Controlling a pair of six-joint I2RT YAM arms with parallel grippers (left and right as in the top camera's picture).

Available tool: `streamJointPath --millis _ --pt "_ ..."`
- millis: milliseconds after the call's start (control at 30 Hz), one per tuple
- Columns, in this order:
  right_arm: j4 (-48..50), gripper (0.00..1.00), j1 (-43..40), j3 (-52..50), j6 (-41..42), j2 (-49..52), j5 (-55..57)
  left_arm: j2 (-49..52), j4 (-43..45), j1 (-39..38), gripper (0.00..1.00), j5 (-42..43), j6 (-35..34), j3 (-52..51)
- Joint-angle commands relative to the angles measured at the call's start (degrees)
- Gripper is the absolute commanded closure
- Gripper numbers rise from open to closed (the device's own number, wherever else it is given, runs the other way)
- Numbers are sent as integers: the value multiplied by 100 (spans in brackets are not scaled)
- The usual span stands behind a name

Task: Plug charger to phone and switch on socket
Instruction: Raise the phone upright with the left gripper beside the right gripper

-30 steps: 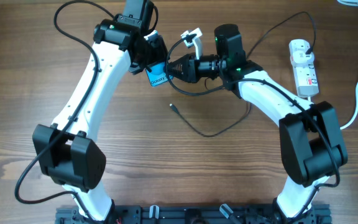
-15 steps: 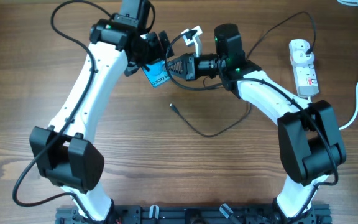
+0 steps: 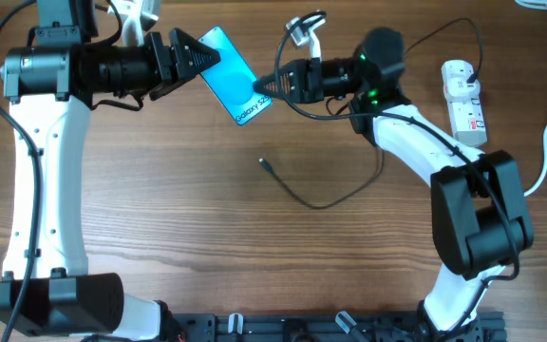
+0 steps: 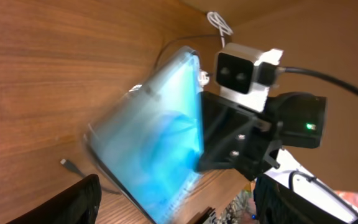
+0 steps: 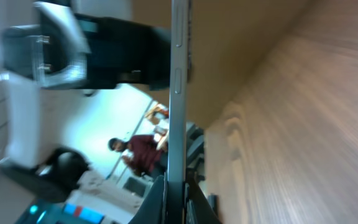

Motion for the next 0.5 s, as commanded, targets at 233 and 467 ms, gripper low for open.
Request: streamJointPath --millis 233,467 --pt "1200 96 4 105 2389 -24 374 -11 293 -7 14 1419 533 7" --pt "1241 96 170 105 2549 -24 1239 -11 546 -227 22 813 507 7"
